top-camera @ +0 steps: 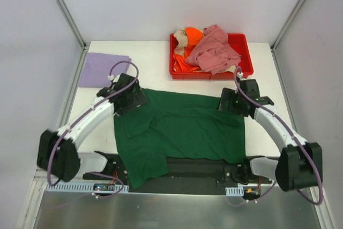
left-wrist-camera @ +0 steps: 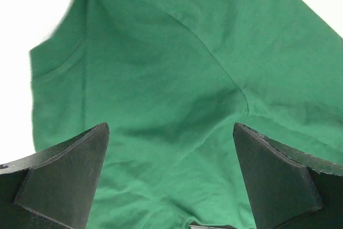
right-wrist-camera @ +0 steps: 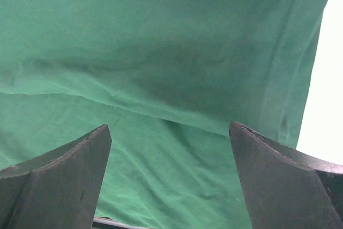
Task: Fold and stack the t-shirts
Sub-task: Fold the flattened tshirt in 1/3 of the way, then grap the side of the flattened tshirt closest away from the robot with both arms, then fold the other side of the tshirt into a rectangle
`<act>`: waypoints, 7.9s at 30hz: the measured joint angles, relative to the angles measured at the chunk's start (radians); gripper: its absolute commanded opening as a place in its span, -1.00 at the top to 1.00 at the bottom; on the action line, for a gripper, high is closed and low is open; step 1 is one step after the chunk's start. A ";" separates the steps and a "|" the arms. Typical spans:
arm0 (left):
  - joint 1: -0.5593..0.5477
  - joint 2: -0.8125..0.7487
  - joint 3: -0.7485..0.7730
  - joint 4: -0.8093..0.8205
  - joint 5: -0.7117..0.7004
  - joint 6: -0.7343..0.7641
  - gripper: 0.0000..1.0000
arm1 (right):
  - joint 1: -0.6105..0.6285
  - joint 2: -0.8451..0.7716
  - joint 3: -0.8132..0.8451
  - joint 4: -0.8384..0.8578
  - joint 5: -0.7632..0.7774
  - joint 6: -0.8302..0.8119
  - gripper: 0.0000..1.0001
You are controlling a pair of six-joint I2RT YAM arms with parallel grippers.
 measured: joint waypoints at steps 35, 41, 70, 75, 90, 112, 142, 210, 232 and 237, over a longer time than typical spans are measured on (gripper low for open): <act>0.230 0.622 0.281 0.211 0.277 0.130 -0.98 | -0.185 0.575 0.364 0.081 0.038 0.030 -0.92; 0.157 0.266 0.144 0.233 0.280 0.142 -0.98 | -0.185 0.281 0.239 0.080 0.052 0.036 -0.99; -0.248 -0.452 -0.574 -0.164 0.549 -0.180 0.19 | -0.185 -0.257 -0.141 0.005 0.185 0.109 -0.93; -0.268 -0.407 -0.587 -0.108 0.574 -0.180 0.30 | -0.185 -0.262 -0.154 0.003 0.200 0.123 -0.93; -0.274 -0.440 -0.579 -0.074 0.552 -0.171 1.00 | -0.185 -0.388 -0.210 -0.193 0.156 0.261 -0.93; -0.274 -0.505 -0.416 0.050 0.555 -0.109 1.00 | -0.185 -0.716 -0.474 -0.309 0.315 0.556 -0.27; -0.263 -0.389 -0.150 0.077 0.100 -0.003 1.00 | -0.185 -0.420 -0.346 -0.134 0.260 0.467 0.63; 0.195 0.313 0.012 0.459 0.451 0.213 -0.98 | -0.166 -0.017 -0.192 0.209 -0.157 0.243 -0.61; 0.214 0.333 -0.157 0.549 0.495 0.193 -0.98 | -0.160 0.315 0.064 0.433 0.082 0.251 -0.60; 0.220 0.321 -0.163 0.541 0.486 0.194 -0.98 | -0.169 0.312 0.067 0.404 0.058 0.212 -0.61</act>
